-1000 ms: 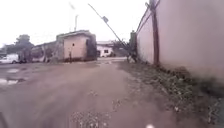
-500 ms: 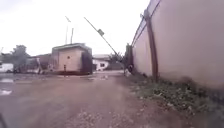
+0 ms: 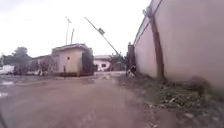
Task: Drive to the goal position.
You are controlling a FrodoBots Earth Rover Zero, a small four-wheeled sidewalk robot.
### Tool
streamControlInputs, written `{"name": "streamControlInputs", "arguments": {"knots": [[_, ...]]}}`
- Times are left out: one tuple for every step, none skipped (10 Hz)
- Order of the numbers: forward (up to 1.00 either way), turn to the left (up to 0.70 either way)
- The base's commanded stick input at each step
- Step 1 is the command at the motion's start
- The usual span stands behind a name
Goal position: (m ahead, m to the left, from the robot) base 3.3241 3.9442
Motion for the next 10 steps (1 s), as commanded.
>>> {"name": "streamControlInputs", "arguments": {"knots": [[0.85,0.00],[0.85,0.00],[0.85,0.00],[0.85,0.00],[0.85,0.00],[0.85,0.00],[0.85,0.00],[0.85,0.00],[0.85,0.00],[0.85,0.00]]}}
